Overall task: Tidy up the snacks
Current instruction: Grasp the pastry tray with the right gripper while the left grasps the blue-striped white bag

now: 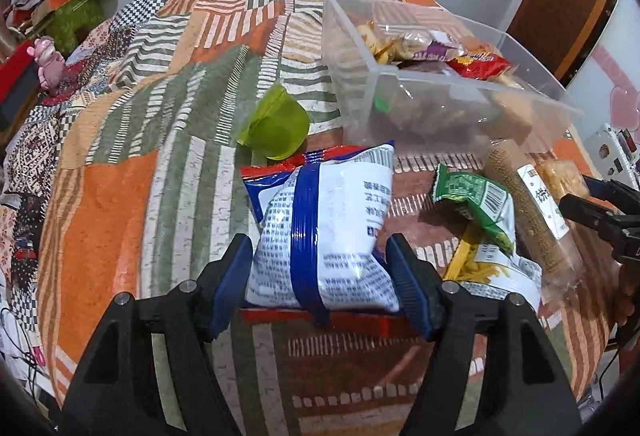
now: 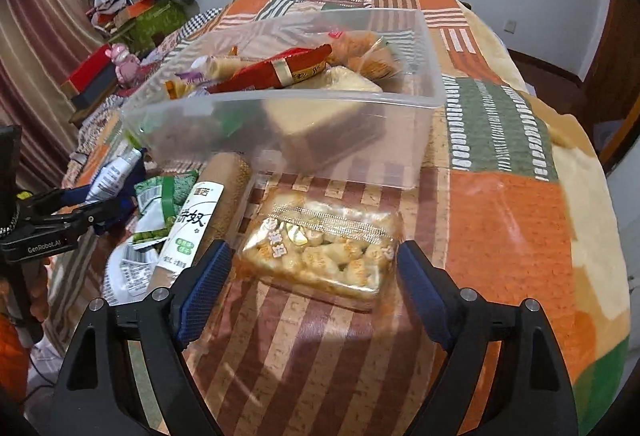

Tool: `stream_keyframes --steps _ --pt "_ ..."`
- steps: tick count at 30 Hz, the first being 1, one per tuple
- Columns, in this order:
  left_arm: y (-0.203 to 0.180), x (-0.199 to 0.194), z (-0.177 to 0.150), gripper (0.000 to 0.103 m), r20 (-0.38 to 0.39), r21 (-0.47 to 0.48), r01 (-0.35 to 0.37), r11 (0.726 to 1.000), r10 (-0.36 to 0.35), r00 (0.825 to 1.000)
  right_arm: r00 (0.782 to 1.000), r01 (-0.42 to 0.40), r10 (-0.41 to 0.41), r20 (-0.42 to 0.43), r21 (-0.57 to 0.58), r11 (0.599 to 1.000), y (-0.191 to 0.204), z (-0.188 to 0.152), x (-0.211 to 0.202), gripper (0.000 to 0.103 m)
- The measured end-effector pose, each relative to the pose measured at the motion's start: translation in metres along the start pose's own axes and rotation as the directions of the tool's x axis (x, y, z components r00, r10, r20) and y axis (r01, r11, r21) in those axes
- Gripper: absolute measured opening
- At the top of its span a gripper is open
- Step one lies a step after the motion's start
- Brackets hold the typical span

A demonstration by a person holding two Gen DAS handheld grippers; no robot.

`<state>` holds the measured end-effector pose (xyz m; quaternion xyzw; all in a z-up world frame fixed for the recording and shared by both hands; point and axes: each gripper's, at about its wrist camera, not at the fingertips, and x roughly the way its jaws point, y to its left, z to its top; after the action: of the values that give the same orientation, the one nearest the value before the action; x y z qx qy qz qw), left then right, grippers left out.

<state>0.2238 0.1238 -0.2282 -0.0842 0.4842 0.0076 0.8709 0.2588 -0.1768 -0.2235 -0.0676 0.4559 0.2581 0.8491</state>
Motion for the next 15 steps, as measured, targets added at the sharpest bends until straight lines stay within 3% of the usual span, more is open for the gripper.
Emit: stream_keyframes --steps 7,9,15 --pt "0.008 0.012 0.002 0.068 -0.001 -0.063 0.037 0.997 -0.037 0.999 1.000 0.008 -0.007 -0.023 0.012 1.000 -0.001 0.000 0.009 0.081" --pt "0.009 0.011 0.000 0.061 0.010 -0.066 0.045 0.997 -0.045 0.999 1.000 0.004 -0.004 -0.014 0.022 1.000 -0.004 -0.001 0.007 0.077" --pt "0.011 0.000 -0.004 0.057 0.027 -0.079 0.050 0.996 -0.048 0.998 1.000 0.014 -0.015 0.023 0.025 1.000 -0.004 -0.003 -0.001 0.075"
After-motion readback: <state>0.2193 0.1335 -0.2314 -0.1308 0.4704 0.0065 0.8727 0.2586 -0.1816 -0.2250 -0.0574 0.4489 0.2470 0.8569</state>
